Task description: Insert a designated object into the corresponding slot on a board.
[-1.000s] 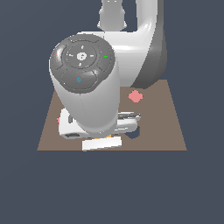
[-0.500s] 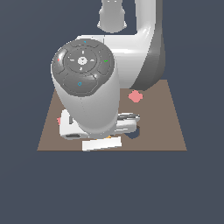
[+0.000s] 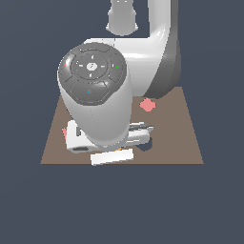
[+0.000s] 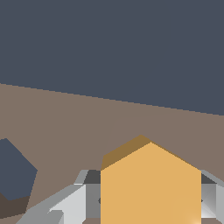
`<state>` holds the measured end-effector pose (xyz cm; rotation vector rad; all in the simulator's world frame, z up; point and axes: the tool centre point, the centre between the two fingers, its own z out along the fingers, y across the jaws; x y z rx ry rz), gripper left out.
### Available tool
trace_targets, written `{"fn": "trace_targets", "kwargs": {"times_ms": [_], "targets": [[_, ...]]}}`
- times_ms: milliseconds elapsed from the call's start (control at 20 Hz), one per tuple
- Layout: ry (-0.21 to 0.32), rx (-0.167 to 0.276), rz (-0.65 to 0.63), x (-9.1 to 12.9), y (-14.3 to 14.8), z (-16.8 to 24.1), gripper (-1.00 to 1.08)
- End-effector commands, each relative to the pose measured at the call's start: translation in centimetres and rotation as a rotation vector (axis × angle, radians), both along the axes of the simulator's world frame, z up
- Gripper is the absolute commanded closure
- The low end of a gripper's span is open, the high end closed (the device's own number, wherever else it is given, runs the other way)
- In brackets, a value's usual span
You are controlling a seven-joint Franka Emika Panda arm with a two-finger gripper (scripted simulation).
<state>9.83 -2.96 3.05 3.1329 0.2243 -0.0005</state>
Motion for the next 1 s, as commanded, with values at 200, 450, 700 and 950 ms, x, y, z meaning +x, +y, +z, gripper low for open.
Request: {"fn": "trace_targets", "kwargs": {"times_ms": [200,450,700,950], "targets": [[-0.001,0.000,0.093,0.3,1.3,0.1,1.08],[-0.001,0.000,0.220,0.4,3.0,0.3,1.08],[-0.001,0.000,0.394,0.3,5.3,0.5,1.08],[0.000,0.000,0.560,-0.3,7.5,0.7,1.08]]}}
